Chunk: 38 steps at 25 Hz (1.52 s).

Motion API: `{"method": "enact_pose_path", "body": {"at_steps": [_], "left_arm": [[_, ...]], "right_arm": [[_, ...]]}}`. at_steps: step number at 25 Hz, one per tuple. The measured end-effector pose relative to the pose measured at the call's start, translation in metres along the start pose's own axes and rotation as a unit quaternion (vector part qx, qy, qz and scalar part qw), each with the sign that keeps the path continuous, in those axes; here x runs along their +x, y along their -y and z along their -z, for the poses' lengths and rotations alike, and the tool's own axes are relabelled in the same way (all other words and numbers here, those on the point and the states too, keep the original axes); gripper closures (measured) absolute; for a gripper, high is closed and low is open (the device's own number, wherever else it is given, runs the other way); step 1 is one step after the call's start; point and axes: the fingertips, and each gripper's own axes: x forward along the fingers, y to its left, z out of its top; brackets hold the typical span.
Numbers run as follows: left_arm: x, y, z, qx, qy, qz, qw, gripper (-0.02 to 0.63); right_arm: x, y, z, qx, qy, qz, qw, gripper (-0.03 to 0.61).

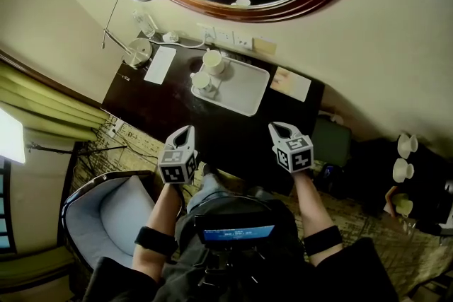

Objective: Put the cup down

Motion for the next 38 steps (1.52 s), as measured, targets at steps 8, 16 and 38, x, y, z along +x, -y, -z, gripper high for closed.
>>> {"method": "enact_pose_path", "body": {"at_steps": [8,16,38], "left_arm": [[0.004,0.001,-0.009,0.038,-0.022,0.030,0.9986,0.614],[0.050,-0.021,-0.020,0.066,-0.035,0.100,0.9921,0.601],[0.215,-0.067,0.019,0.114,-0.105,0.165,0.9740,0.126]], "right_arm": [[0.013,-0.013,0.003,0.025,0.009,0.008,1.000,0.577],[0.024,-0.021,-0.010,0.076,0.022,0.075,0.994,0.577],[0.034,-0.041,0.039,0.161,-0.012,0.179,0.970,0.577]]}}
